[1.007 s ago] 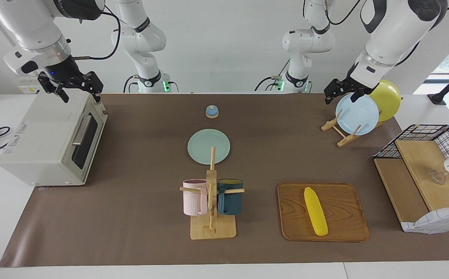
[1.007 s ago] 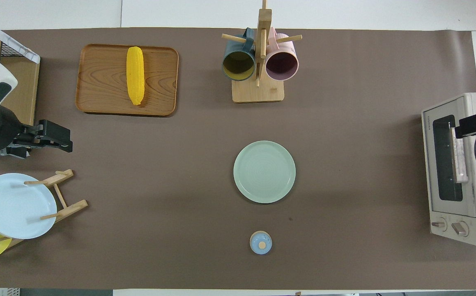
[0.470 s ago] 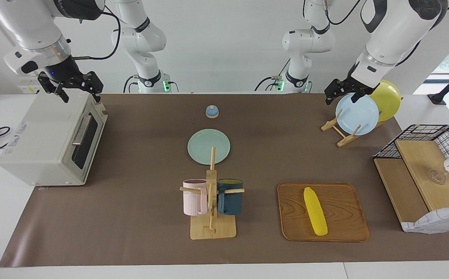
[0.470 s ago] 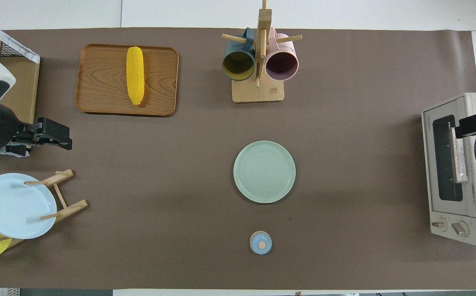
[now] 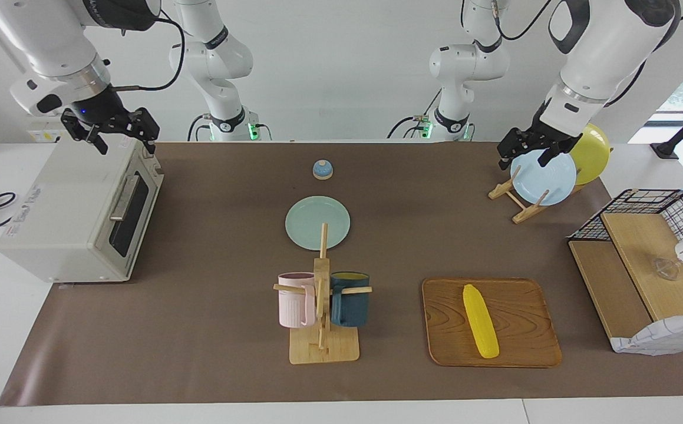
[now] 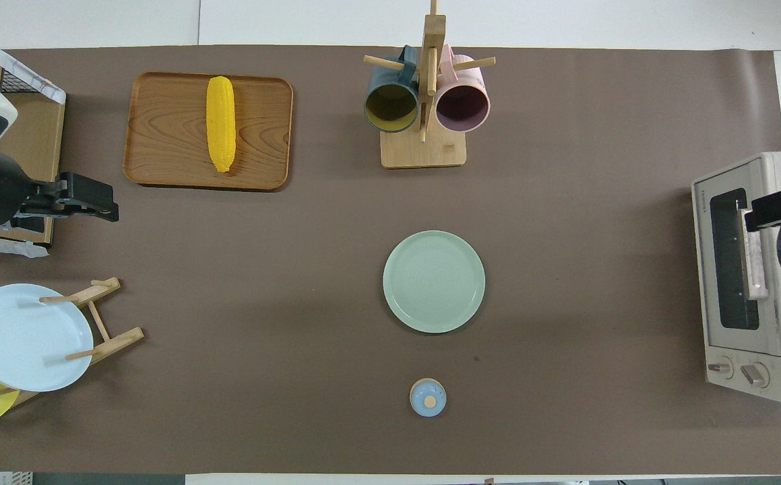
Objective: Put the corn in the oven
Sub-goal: 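Reach the left gripper to the yellow corn and grasp it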
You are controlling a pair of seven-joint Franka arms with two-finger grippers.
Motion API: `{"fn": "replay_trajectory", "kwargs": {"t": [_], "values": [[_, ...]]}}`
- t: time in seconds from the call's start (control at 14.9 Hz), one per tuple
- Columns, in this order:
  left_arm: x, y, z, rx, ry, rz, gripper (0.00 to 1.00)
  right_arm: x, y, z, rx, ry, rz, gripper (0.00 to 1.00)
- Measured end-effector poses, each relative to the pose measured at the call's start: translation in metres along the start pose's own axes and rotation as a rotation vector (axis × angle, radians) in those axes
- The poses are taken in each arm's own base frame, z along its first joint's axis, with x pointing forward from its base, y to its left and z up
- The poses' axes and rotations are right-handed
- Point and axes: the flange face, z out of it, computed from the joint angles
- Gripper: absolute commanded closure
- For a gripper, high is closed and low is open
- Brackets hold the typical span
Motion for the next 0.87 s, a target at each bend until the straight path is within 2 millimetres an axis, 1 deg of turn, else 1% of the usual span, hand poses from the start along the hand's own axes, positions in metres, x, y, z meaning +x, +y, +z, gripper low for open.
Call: {"fn": "replay_trajectory", "kwargs": {"t": [0.13, 0.2, 0.4, 0.47, 0.6, 0.74, 0.81, 0.87], "values": [[0.034, 0.005, 0.023, -0.003, -0.027, 0.003, 0.0, -0.001, 0.003, 0.012, 0.001, 0.01, -0.004, 1.0], [0.054, 0.008, 0.04, -0.004, -0.045, 0.007, 0.0, 0.0, 0.008, 0.023, 0.0, 0.036, -0.015, 1.0], [0.109, 0.029, 0.106, 0.001, -0.087, 0.038, 0.0, -0.003, 0.028, 0.07, -0.004, 0.059, -0.044, 1.0], [0.125, 0.035, 0.127, 0.0, -0.096, 0.045, 0.0, -0.005, 0.032, 0.081, -0.015, 0.055, -0.043, 1.0], [0.156, 0.045, 0.169, -0.005, -0.103, 0.053, 0.0, -0.007, 0.037, 0.092, -0.032, 0.061, -0.039, 1.0], [0.184, 0.049, 0.208, -0.02, -0.062, 0.056, 0.0, -0.009, 0.044, 0.102, -0.057, 0.06, -0.021, 1.0], [0.194, 0.049, 0.221, -0.027, -0.039, 0.062, 0.0, -0.01, 0.047, 0.108, -0.085, 0.049, -0.01, 1.0], [0.199, 0.048, 0.228, -0.029, -0.027, 0.071, 0.0, -0.011, 0.049, 0.115, -0.108, 0.037, 0.001, 1.0]]}}
